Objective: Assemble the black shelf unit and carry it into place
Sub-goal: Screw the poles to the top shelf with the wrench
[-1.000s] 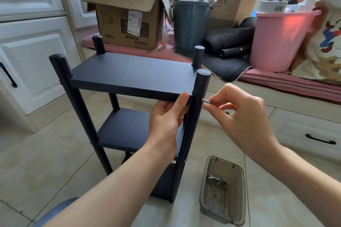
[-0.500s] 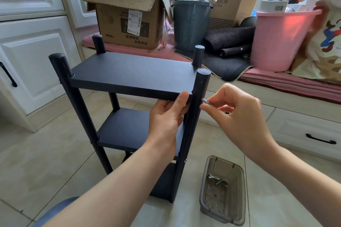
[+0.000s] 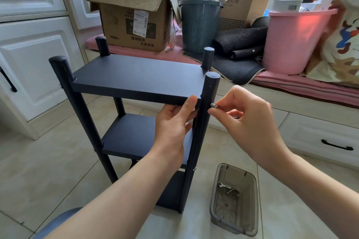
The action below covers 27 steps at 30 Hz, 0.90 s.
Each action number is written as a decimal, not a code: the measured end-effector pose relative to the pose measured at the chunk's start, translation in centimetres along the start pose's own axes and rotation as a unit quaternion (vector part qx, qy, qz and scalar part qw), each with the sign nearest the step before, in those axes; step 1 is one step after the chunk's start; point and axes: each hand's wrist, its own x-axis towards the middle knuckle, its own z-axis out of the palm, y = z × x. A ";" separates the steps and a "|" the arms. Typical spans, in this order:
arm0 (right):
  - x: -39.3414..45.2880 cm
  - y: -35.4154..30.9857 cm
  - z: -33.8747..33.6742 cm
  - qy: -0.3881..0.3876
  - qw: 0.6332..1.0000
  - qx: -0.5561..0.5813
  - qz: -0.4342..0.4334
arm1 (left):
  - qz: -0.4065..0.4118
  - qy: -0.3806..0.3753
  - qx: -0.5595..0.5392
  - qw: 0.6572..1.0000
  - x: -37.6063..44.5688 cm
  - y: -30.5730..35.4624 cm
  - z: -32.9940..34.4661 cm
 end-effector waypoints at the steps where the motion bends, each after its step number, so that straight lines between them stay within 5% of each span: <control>1: 0.0 0.0 0.0 -0.004 1.000 0.013 0.013 | 0.000 -0.001 0.001 1.000 0.0 0.0 0.0; 18: 0.0 -0.2 0.0 -0.018 0.998 0.048 0.038 | -0.004 -0.006 -0.003 1.000 -0.1 0.1 0.0; 27: 0.3 0.2 -0.6 -0.047 0.976 0.193 0.093 | -0.008 -0.011 0.002 1.000 0.0 0.2 -0.2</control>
